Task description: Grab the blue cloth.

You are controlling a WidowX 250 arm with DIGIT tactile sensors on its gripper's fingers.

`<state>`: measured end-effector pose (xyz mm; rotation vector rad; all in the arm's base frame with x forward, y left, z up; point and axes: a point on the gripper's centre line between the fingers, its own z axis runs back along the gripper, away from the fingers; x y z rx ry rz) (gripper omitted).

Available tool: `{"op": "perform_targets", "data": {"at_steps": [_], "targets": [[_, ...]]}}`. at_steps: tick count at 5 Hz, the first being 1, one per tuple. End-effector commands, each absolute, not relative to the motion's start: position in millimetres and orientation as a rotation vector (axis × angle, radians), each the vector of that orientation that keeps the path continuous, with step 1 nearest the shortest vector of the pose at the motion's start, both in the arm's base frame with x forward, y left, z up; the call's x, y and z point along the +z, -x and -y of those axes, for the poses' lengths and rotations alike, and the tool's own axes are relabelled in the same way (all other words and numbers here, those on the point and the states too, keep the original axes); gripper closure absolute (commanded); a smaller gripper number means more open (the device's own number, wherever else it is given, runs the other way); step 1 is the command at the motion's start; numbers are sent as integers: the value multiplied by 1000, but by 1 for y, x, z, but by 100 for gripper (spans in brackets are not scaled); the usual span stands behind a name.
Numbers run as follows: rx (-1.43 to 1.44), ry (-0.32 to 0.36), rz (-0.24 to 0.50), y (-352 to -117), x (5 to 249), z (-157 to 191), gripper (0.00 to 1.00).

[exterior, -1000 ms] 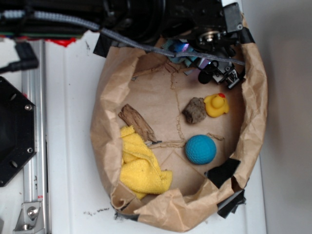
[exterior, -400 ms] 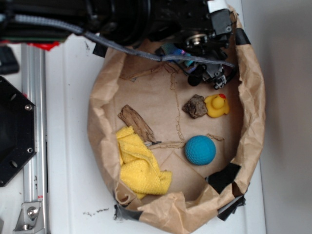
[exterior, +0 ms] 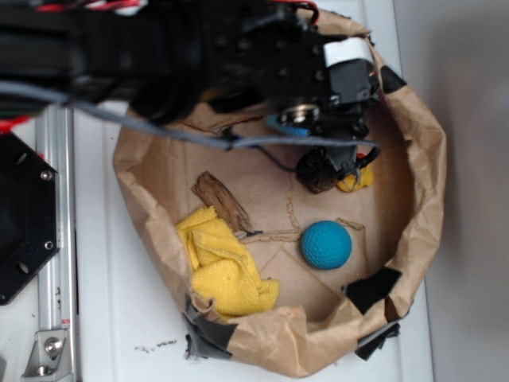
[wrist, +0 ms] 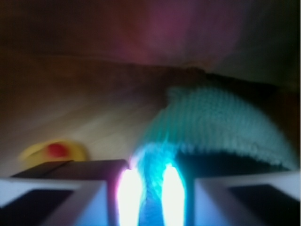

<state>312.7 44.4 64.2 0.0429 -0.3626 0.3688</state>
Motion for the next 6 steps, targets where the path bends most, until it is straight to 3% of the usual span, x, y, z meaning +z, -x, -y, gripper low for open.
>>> {"op": "perform_targets", "data": {"at_steps": [1, 2, 3, 4, 5, 6], "targets": [[250, -23, 478, -306, 125, -11, 100], [220, 24, 457, -300, 128, -6, 100], [247, 9, 400, -288, 132, -12, 100], [426, -34, 399, -273, 112, -40, 0], [569, -60, 412, -262, 92, -68, 0], [628, -84, 376, -266, 75, -89, 0]]}}
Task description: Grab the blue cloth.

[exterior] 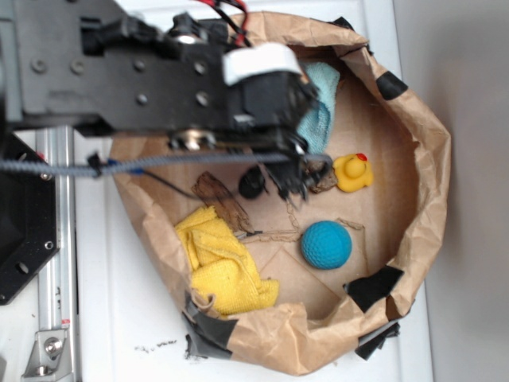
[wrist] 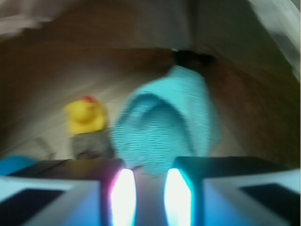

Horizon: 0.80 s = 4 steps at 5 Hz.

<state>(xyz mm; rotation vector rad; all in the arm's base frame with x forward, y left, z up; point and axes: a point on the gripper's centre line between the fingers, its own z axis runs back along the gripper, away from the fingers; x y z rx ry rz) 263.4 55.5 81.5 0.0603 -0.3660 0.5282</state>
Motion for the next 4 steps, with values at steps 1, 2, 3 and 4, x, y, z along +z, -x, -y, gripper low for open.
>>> {"op": "perform_targets", "data": {"at_steps": [1, 2, 3, 4], "targets": [[651, -60, 357, -278, 64, -103, 0], [621, -39, 341, -295, 56, -104, 0], [612, -35, 343, -300, 56, -102, 0], [540, 3, 337, -305, 56, -91, 0]]}}
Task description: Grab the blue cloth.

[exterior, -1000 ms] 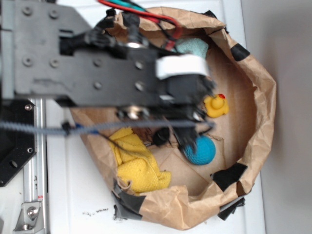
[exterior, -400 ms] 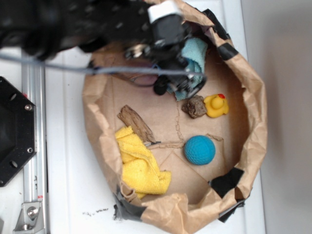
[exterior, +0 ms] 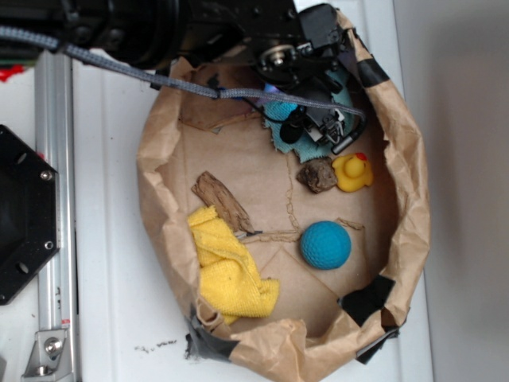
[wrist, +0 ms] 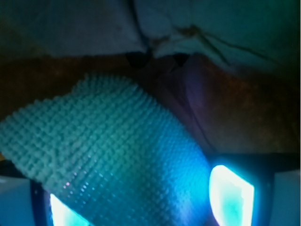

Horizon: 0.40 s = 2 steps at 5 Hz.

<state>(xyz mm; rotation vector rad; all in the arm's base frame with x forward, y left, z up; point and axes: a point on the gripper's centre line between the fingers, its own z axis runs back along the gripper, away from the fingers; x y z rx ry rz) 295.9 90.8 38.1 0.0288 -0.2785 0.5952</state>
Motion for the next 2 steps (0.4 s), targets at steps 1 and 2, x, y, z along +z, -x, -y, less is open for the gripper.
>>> {"op": "perform_targets", "data": {"at_steps": [1, 2], "targets": [[468, -1, 356, -309, 61, -82, 0], [435, -22, 381, -312, 65, -78, 100]]}}
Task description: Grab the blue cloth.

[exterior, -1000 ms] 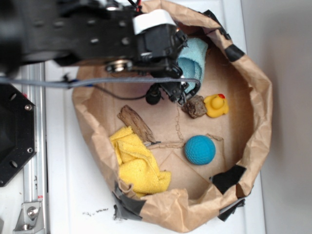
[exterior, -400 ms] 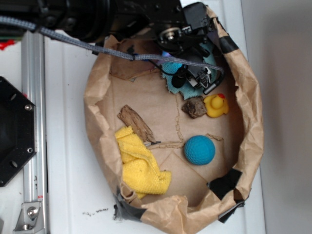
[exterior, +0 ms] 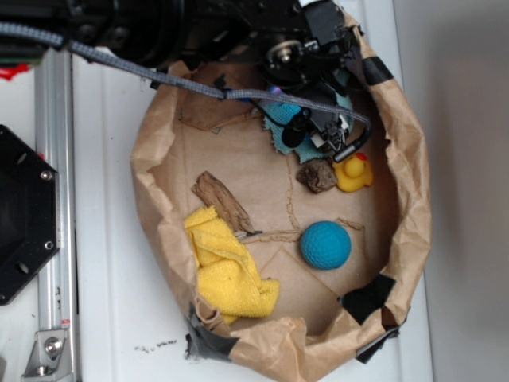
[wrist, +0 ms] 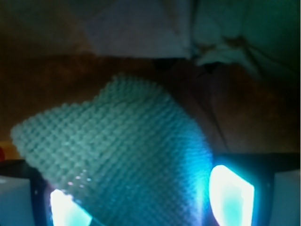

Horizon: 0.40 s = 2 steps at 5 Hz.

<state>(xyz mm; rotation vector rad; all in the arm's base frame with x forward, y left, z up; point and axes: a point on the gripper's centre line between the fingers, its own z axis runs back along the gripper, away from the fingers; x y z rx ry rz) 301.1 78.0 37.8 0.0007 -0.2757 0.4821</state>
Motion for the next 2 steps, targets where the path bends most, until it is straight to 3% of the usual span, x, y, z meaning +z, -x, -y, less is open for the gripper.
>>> {"op": "perform_targets", "data": {"at_steps": [1, 2], "targets": [[436, -14, 380, -311, 65, -78, 100], [428, -16, 371, -309, 64, -76, 100]]}}
